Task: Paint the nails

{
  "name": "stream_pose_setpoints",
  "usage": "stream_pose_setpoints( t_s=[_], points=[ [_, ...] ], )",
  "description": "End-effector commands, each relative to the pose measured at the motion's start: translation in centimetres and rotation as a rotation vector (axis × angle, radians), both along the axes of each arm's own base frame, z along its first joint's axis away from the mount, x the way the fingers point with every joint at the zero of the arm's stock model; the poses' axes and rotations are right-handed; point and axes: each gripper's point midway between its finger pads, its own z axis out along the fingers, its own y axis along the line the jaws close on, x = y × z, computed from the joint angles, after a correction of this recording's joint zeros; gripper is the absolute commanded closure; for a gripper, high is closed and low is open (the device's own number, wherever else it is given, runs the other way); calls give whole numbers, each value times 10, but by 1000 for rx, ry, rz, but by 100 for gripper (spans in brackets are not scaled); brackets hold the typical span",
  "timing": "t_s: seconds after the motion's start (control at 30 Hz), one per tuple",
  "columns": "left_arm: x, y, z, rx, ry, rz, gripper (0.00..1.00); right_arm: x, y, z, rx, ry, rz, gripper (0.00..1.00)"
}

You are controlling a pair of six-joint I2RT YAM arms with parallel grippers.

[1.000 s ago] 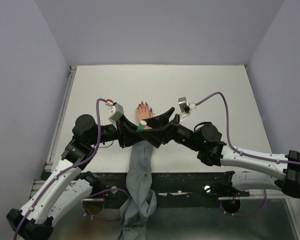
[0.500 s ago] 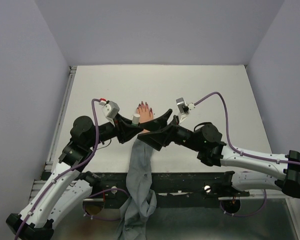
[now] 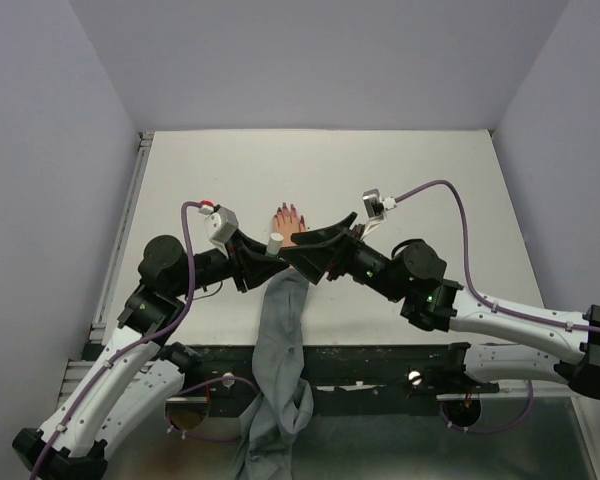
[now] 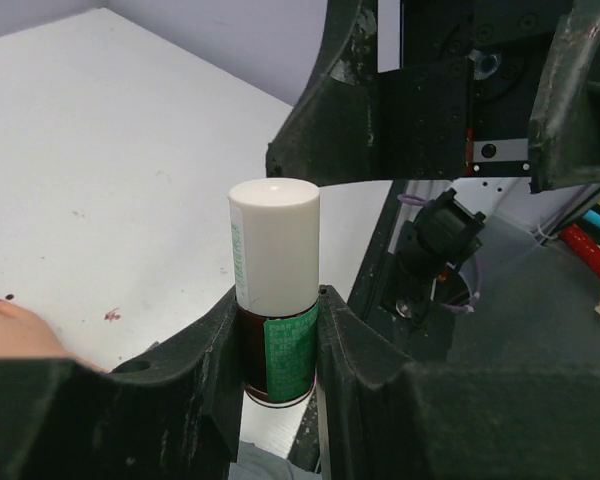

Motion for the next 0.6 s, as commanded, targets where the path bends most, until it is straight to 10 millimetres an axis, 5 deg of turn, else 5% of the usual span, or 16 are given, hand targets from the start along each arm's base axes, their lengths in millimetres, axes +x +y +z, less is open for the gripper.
stream_pose_setpoints(
  t_s=[0.0,0.57],
  points=[
    [-21,-12,7,-35,-11,-170,100,6,2,11,-6,-8,-34,16],
    [-18,-15,4,-45,29,-171,100,-13,31,23,62,-50,127,16]
  ],
)
